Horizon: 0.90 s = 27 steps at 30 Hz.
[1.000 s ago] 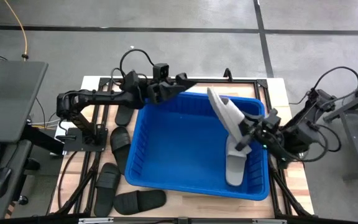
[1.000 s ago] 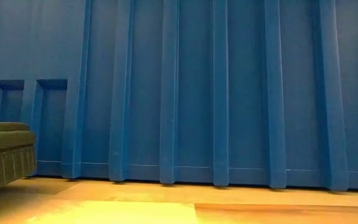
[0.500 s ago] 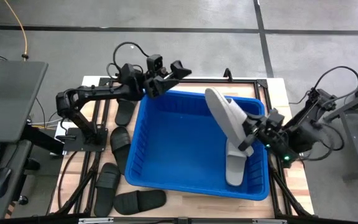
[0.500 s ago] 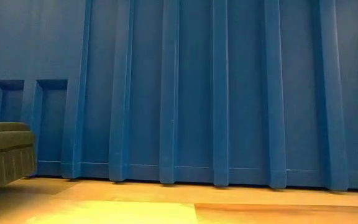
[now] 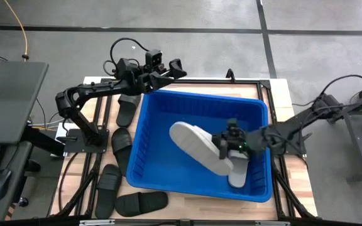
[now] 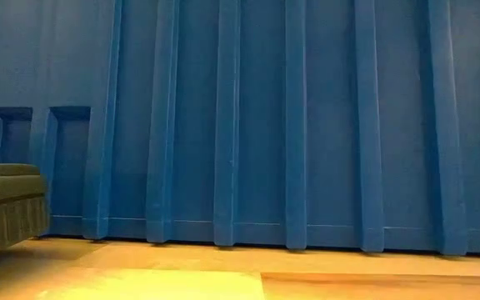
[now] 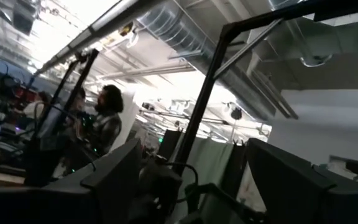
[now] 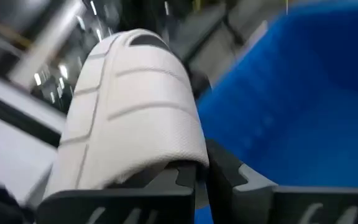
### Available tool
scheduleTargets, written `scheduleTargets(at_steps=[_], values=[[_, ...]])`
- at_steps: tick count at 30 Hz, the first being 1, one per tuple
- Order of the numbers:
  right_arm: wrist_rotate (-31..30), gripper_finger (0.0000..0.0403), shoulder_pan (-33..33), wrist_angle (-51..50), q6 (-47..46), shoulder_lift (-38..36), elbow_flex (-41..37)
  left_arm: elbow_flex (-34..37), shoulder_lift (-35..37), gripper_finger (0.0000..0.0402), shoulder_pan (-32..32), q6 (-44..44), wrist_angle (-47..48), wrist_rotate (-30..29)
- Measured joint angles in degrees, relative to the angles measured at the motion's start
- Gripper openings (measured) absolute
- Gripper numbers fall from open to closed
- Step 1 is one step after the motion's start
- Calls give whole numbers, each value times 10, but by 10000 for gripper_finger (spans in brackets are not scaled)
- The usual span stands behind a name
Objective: Pick and place slides into bin
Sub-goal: Put the gray slide into the blue organizer bin
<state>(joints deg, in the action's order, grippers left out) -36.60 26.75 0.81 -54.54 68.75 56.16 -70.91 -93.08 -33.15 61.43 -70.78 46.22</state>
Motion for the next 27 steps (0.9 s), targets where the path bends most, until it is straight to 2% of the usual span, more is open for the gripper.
scheduleTargets(at_steps=[3,5,7,11,14,17,19,24,27], values=[[86,0,-52,-54,-25,-12,0,0,0,271,0,5,1,11],[100,0,-64,-59,-20,-31,-1,0,0,267,1,7,0,12],[83,0,-59,-93,-15,-65,0,0,0,265,2,19,-1,12],[8,0,-22,-286,-122,-147,0,0,0,265,1,34,-20,26],[-47,0,-13,-337,-192,-187,0,0,0,266,1,34,-20,33],[-53,0,-29,-351,-219,-186,1,0,0,266,2,33,-29,36],[-29,0,-49,-387,-240,-176,1,0,0,266,2,29,-28,42],[81,0,-85,-476,-278,-161,0,0,0,266,1,22,-26,56],[103,0,-90,-496,-278,-155,0,0,0,266,2,23,-24,59]])
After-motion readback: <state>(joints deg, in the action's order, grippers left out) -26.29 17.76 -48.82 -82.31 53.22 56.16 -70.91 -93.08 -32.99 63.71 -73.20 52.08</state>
